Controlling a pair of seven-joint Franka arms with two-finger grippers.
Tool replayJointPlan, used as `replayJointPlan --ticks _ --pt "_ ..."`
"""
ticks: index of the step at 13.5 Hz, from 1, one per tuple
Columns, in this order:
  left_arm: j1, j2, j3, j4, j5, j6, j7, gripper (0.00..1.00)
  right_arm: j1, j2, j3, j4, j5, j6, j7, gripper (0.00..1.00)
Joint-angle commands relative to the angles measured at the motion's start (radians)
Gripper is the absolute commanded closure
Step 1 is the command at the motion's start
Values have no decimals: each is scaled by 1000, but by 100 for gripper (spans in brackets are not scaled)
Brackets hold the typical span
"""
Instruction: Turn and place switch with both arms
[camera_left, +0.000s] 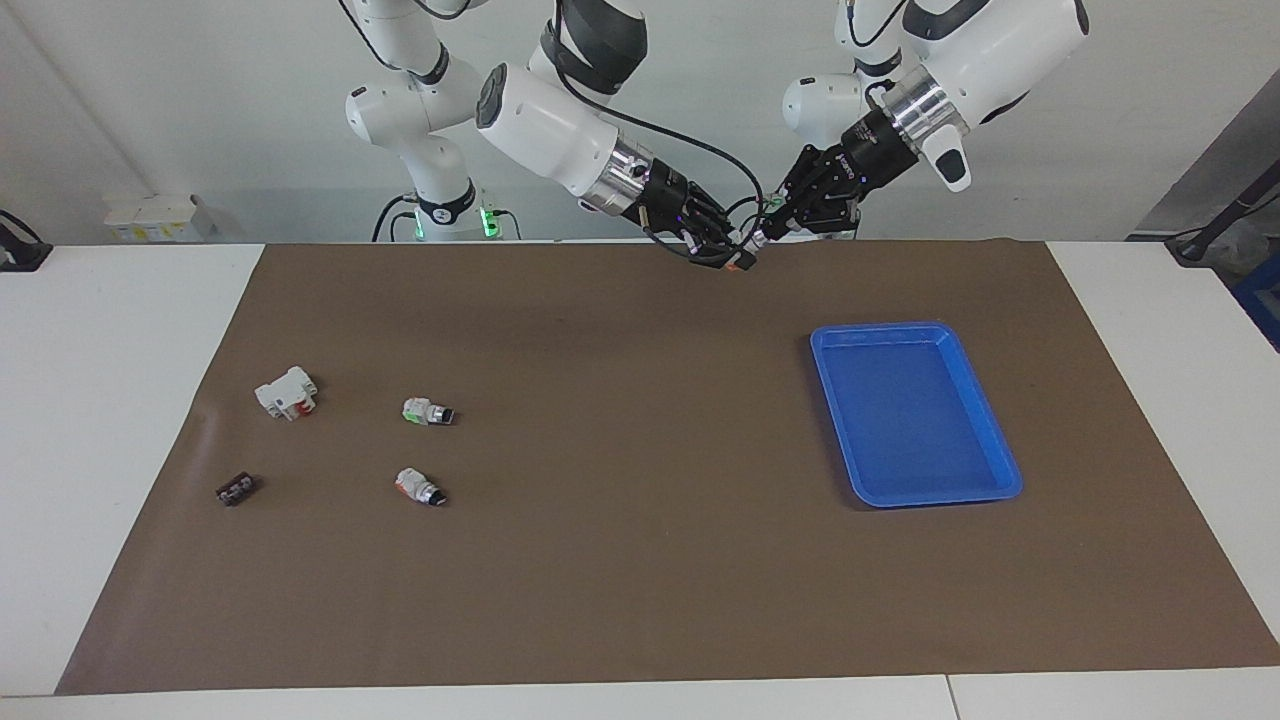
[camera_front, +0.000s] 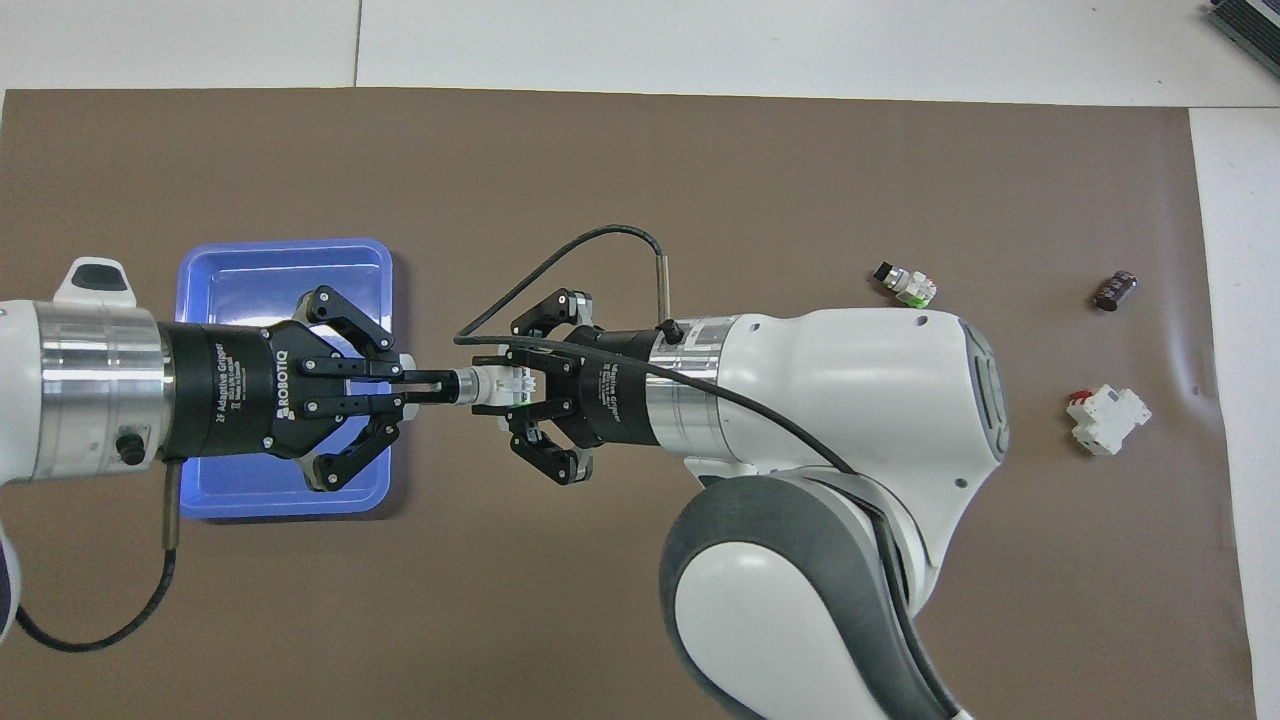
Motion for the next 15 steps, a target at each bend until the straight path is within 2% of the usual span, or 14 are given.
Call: replayJointPlan --ticks 1,5,7,12,15 --pt "-10 -34 -30 -14 -29 -13 174 100 -1 10 12 0 20 13 8 100" --pt "-10 -35 -31 -14 -30 -38 513 100 -1 9 12 0 20 13 8 100" --pt "-16 -44 -36 -23 -33 -49 580 100 -1 9 12 -1 20 11 8 100" --pt "-5 -47 -30 -26 -19 -95 1004 100 -1 7 12 -1 18 13 8 100" --pt "-5 -49 -25 -25 -21 -133 1132 100 -1 7 12 -1 18 11 8 100"
